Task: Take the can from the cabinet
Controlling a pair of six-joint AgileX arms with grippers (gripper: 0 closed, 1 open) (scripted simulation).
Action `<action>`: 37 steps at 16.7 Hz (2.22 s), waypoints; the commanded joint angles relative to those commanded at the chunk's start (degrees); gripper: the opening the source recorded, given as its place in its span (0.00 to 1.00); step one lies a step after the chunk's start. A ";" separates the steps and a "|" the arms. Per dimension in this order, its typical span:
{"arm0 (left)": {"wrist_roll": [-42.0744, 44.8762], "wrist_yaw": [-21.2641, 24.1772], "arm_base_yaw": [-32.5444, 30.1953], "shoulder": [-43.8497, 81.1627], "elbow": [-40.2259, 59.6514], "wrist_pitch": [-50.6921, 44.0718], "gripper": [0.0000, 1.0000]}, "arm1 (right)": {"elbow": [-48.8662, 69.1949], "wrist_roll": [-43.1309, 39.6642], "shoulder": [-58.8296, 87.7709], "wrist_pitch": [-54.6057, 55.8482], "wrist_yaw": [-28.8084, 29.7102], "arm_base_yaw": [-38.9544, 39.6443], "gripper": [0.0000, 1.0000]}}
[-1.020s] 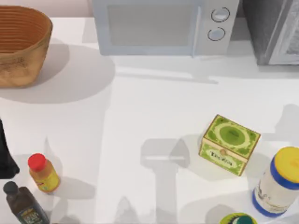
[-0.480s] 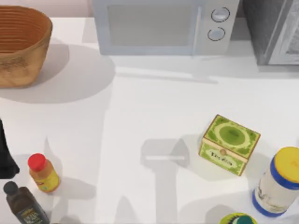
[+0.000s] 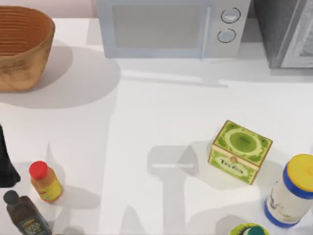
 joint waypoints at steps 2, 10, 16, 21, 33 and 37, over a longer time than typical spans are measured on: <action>0.00 0.00 0.00 0.00 0.00 0.00 1.00 | 1.11 0.05 2.96 2.83 -1.64 -0.47 0.00; 0.00 0.00 0.00 0.00 0.00 0.00 1.00 | 11.97 0.55 37.63 30.60 -18.14 -4.60 0.00; 0.00 0.00 0.00 0.00 0.00 0.00 1.00 | 22.61 1.12 77.20 58.42 -34.66 -8.96 0.00; 0.00 0.00 0.00 0.00 0.00 0.00 1.00 | 30.40 1.57 107.56 79.14 -46.95 -12.26 0.00; 0.00 0.00 0.00 0.00 0.00 0.00 1.00 | 36.83 1.89 130.76 95.96 -57.00 -14.91 0.00; 0.00 0.00 0.00 0.00 0.00 0.00 1.00 | 38.19 1.82 131.61 95.30 -55.51 -13.18 0.00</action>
